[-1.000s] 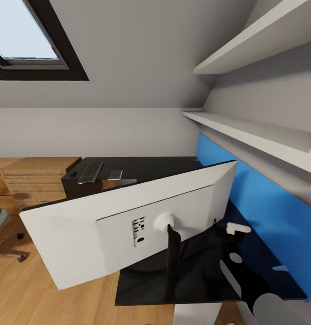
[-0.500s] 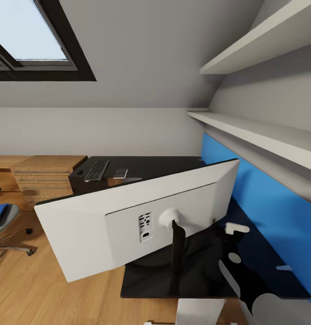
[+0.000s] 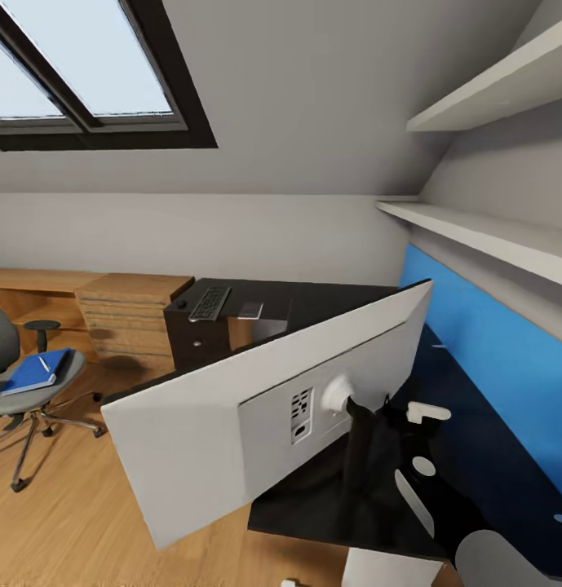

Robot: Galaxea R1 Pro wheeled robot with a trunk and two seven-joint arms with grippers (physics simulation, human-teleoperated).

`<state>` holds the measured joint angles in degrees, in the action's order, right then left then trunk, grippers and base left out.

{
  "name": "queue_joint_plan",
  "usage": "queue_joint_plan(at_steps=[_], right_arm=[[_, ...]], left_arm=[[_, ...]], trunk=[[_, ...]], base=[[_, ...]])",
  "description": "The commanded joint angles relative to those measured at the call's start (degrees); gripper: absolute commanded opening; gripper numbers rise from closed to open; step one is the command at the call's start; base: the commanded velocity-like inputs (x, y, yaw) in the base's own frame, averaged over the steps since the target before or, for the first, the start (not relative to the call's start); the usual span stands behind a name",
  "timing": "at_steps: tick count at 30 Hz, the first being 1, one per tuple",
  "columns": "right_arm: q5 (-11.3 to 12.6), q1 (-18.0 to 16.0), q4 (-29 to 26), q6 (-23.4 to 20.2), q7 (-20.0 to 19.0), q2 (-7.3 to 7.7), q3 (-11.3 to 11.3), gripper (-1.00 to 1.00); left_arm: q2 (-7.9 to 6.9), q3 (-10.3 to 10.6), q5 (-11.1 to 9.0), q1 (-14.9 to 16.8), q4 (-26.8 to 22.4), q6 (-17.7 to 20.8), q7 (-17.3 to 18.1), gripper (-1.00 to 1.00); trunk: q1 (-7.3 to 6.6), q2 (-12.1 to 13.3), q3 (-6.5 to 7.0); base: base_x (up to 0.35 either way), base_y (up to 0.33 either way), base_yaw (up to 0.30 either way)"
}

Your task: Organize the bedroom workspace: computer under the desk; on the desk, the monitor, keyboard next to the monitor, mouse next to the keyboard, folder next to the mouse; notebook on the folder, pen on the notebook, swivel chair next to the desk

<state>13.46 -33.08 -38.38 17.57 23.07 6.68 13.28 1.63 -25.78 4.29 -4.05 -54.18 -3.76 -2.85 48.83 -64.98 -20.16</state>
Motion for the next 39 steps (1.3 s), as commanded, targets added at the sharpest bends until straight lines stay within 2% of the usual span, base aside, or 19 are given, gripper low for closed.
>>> queue_joint_plan(at_steps=[1,10,22,29,39], right_arm=[[0.53,-0.06,0.01,0.27,0.31,0.09,0.52,1.00],[0.56,-0.05,0.01,0.27,0.31,0.09,0.49,1.00],[0.59,-0.05,0.01,0.27,0.31,0.09,0.45,1.00],[0.60,-0.05,0.05,0.27,0.31,0.09,0.47,1.00],[0.60,-0.05,0.06,0.28,0.31,0.09,0.44,1.00]], left_arm=[[0.08,-0.07,0.49,0.01,-0.05,-0.11,-0.14,1.00],[0.13,-0.03,0.61,0.01,-0.05,-0.11,-0.14,1.00],[0.12,1.23,0.68,0.01,0.07,-0.11,-0.14,1.00],[0.13,1.26,0.64,0.01,0.06,-0.11,-0.14,1.00],[0.13,1.31,0.66,0.01,0.12,-0.11,-0.14,1.00]], trunk=[[0.01,-0.04,-0.05],[0.01,-0.04,-0.05],[0.01,-0.04,-0.05],[0.01,-0.04,-0.05],[0.01,-0.04,-0.05]], base=[[0.000,0.000,0.214],[0.000,-0.016,0.053],[-0.075,-0.262,0.001],[-0.020,-0.066,0.012],[-0.001,-0.003,0.234]])
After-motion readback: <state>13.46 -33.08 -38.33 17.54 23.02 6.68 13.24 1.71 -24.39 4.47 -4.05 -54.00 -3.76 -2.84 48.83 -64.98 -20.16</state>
